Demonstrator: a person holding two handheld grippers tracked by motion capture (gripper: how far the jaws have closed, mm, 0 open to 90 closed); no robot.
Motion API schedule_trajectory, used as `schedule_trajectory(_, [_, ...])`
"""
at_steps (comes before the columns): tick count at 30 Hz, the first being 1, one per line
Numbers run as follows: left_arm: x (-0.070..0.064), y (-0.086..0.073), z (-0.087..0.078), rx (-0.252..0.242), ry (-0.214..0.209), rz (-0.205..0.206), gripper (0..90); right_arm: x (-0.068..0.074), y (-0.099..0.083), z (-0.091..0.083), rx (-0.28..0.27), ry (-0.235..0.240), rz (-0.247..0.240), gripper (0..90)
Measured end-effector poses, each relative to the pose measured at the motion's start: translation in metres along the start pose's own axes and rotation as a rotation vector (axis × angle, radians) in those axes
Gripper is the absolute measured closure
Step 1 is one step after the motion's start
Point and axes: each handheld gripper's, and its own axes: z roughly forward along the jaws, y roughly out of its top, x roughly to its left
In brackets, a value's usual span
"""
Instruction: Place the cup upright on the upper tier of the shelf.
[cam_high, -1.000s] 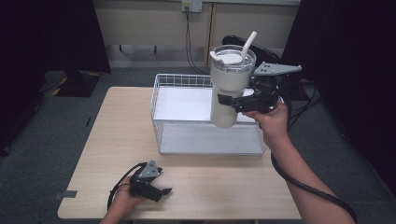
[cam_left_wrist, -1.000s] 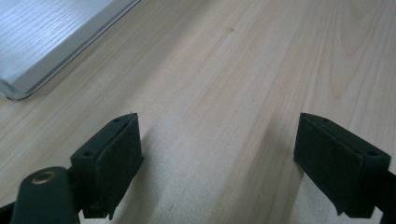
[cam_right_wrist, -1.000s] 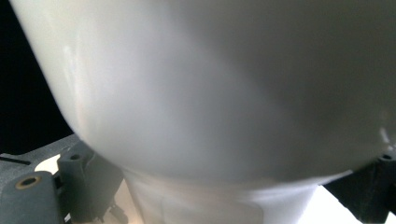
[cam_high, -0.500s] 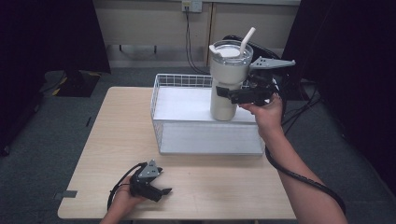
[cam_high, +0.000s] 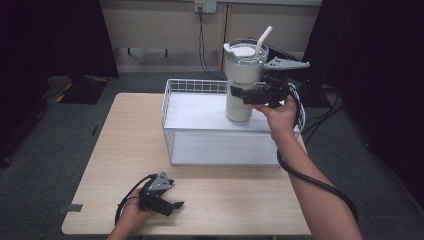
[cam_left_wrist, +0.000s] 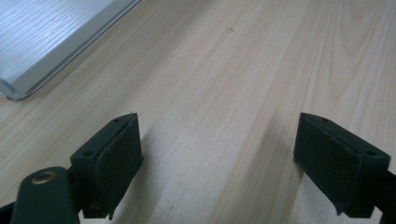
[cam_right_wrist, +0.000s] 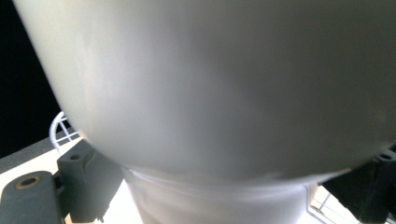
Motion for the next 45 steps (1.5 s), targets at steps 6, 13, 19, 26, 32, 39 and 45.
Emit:
schedule_trajectory(6, [0.0,0.0,0.0,0.0,0.0,0.0,14.6,-0.001,-0.001,0.009,0.005,-0.01,0.004,9.3])
schedule_trajectory(13, [0.0,0.0,0.0,0.0,0.0,0.0,14.6,-0.001,-0.004,0.015,0.003,-0.011,0.01,9.3])
schedule_trajectory(19, [0.0,0.0,0.0,0.0,0.0,0.0,14.6,-0.002,-0.007,0.014,-0.011,-0.007,0.009,9.2])
schedule_trajectory(26, [0.0,0.0,0.0,0.0,0.0,0.0,14.6,-0.003,-0.011,0.01,-0.022,-0.011,0.017,8.9])
schedule_trajectory(32, [0.0,0.0,0.0,0.0,0.0,0.0,14.6,-0.001,-0.013,0.009,-0.026,-0.01,0.006,8.8])
schedule_trajectory(39, [0.0,0.0,0.0,0.0,0.001,0.0,14.7,-0.001,-0.016,0.008,-0.041,-0.013,0.003,8.7])
schedule_trajectory(45, [0.0,0.0,0.0,0.0,0.002,0.001,14.7,0.0,-0.015,0.008,-0.031,-0.019,-0.005,8.6])
